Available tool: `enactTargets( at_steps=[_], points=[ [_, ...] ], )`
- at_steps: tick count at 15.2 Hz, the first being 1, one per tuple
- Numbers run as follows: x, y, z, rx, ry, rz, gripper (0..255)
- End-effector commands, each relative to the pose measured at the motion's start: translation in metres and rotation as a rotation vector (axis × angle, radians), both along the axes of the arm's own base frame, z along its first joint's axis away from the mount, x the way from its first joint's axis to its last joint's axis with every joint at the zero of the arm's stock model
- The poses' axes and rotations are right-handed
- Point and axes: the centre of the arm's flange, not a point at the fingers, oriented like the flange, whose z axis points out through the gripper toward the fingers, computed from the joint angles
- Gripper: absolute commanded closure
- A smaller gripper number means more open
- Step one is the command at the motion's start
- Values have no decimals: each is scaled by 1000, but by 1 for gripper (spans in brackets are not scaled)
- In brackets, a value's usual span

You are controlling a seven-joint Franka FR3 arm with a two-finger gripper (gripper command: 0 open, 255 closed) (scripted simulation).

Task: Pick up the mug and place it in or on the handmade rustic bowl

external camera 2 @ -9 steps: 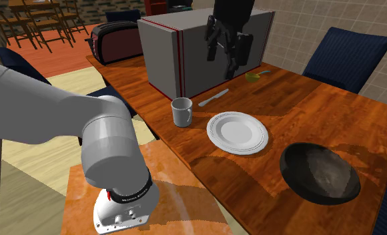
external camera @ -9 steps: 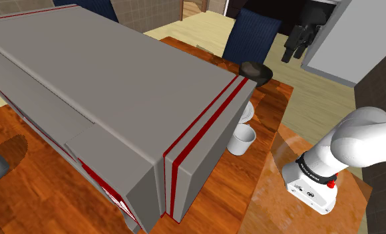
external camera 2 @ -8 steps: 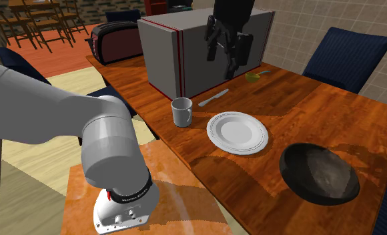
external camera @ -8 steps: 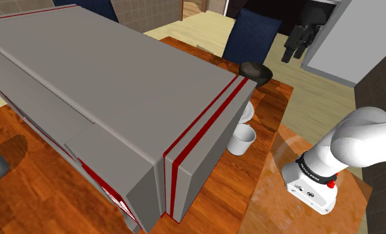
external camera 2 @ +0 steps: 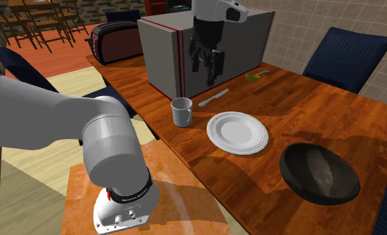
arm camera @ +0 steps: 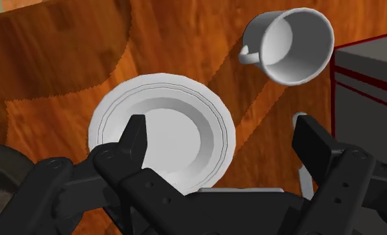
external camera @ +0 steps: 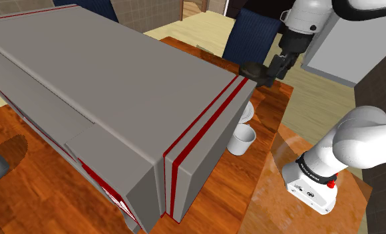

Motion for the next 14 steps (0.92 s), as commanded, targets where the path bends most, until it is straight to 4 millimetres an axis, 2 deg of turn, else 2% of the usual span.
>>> enactTargets(
  at_steps=[1, 14],
  points=[
    [-7, 20, -16, -14, -9, 16, 0],
    [-45, 155, -135, -103, -52, 128, 0]
  ],
)
